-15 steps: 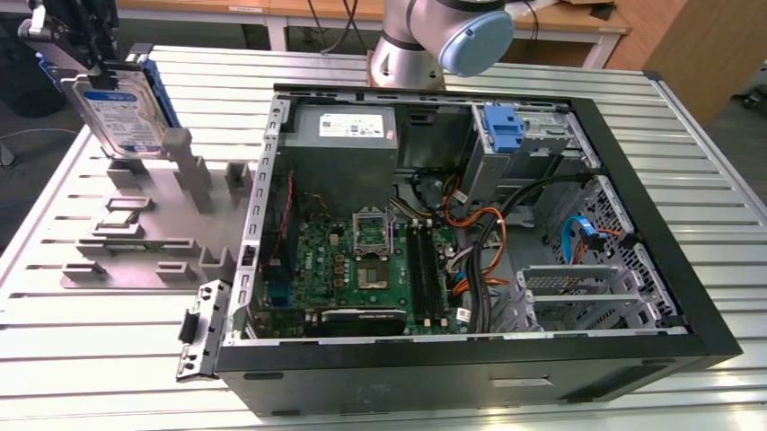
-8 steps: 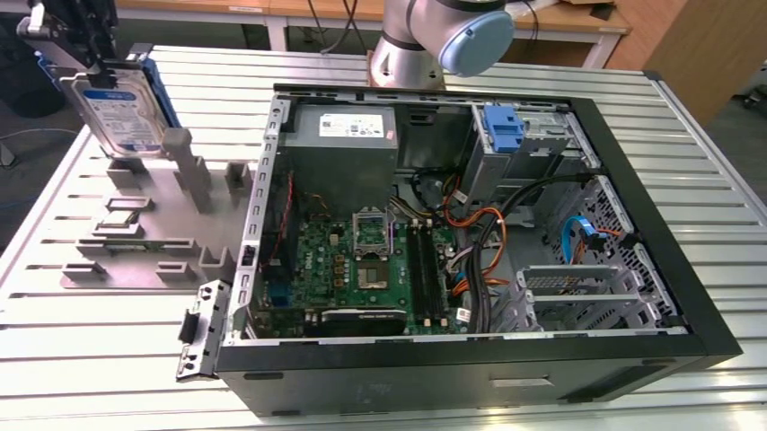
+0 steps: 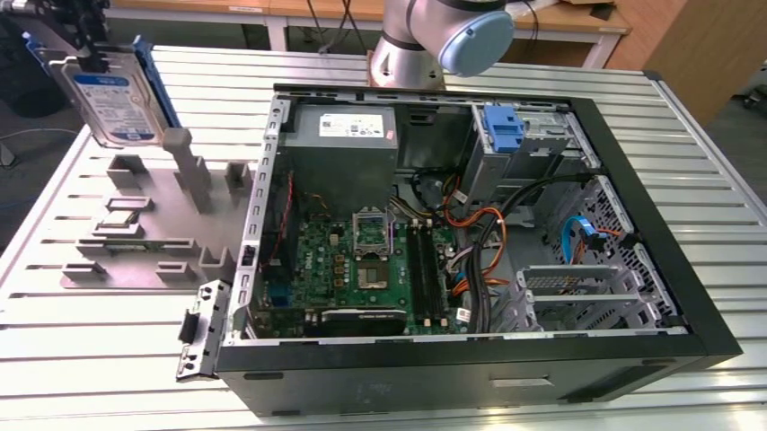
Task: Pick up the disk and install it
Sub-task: 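Pick up the disk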
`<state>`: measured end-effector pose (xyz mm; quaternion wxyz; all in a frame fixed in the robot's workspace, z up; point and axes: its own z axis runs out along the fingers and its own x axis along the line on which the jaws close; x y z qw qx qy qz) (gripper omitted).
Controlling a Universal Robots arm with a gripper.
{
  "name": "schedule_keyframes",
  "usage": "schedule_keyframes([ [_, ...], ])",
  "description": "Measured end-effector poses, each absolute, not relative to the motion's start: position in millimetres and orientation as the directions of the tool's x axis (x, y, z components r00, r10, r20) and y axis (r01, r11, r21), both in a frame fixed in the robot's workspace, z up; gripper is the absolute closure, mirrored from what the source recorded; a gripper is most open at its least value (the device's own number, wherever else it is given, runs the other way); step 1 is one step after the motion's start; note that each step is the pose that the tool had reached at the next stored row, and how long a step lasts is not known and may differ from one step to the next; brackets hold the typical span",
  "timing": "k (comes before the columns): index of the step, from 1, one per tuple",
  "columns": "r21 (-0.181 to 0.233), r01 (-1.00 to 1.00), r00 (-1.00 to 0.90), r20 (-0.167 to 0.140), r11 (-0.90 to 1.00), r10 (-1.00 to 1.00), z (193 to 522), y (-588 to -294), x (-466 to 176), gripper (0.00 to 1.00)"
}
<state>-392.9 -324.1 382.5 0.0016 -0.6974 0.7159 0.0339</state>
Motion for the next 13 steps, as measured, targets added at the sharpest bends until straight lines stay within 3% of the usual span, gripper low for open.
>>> schedule_keyframes([
  [13,0.046,-0.999,-0.027,-0.049,0.025,-0.998,426,-324,-393,0.65],
])
